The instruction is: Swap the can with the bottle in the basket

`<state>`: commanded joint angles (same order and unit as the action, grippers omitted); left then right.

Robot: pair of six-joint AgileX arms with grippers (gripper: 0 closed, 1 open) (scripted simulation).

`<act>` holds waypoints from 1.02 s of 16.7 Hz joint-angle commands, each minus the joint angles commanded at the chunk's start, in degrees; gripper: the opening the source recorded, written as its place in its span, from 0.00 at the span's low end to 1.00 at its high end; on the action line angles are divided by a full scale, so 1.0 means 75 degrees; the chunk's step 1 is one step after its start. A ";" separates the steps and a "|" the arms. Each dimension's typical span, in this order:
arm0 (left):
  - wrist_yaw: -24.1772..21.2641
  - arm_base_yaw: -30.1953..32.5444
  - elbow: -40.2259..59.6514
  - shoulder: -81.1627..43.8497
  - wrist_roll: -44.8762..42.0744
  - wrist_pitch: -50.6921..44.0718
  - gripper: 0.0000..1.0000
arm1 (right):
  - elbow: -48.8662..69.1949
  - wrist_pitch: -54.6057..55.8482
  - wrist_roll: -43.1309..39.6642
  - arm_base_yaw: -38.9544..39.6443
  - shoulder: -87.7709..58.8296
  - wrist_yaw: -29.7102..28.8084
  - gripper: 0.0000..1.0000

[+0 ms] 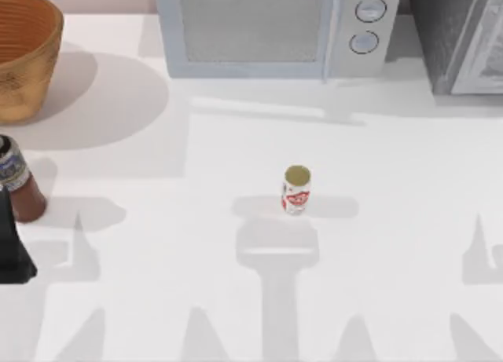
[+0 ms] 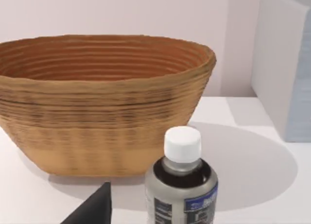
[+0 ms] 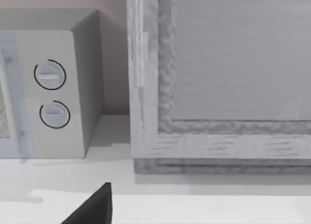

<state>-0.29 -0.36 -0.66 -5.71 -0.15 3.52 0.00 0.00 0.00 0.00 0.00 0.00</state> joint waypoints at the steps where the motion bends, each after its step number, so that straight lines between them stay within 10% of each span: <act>1: -0.0022 -0.0025 -0.0012 -0.0332 -0.0014 0.0264 1.00 | 0.0000 0.0000 0.0000 0.0000 0.0000 0.0000 1.00; 17: -0.0796 -0.0585 0.0324 -0.9288 -0.0265 0.8318 1.00 | 0.0000 0.0000 0.0000 0.0000 0.0000 0.0000 1.00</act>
<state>-6.26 -4.74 1.77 -75.37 -2.14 65.91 0.00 0.00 0.00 0.00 0.00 0.00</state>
